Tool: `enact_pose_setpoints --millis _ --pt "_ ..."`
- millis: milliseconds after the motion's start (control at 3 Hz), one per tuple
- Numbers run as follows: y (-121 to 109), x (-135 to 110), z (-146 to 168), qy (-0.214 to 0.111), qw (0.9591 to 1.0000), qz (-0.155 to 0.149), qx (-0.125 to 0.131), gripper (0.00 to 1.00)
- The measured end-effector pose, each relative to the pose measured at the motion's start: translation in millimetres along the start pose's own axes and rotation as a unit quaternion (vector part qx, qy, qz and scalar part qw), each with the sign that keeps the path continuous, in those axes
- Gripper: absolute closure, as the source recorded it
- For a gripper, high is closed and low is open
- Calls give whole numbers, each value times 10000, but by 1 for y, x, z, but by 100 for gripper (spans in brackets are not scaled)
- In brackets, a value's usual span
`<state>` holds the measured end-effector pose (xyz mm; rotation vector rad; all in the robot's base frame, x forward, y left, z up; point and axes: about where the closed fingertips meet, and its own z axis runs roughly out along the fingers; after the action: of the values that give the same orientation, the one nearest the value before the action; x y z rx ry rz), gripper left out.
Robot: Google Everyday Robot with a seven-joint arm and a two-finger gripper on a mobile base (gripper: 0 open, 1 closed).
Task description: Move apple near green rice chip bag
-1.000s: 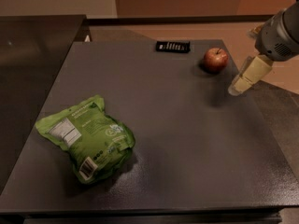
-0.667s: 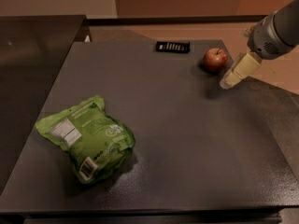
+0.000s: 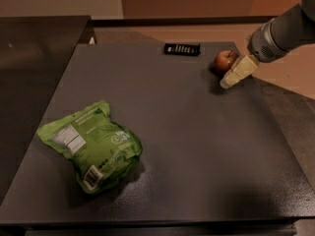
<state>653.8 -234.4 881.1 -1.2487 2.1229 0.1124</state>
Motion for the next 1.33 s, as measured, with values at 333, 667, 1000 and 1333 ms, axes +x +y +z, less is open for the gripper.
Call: enact_pose_setpoints --millis 333,667,1000,1333 --pt "-9 1 18 7 9998 139 -106 0" --pt "-14 0 29 5 9996 225 -174 18" --pt "-16 0 33 -7 9992 308 -235 41" --pt "-14 -1 26 -36 9991 349 -252 64"
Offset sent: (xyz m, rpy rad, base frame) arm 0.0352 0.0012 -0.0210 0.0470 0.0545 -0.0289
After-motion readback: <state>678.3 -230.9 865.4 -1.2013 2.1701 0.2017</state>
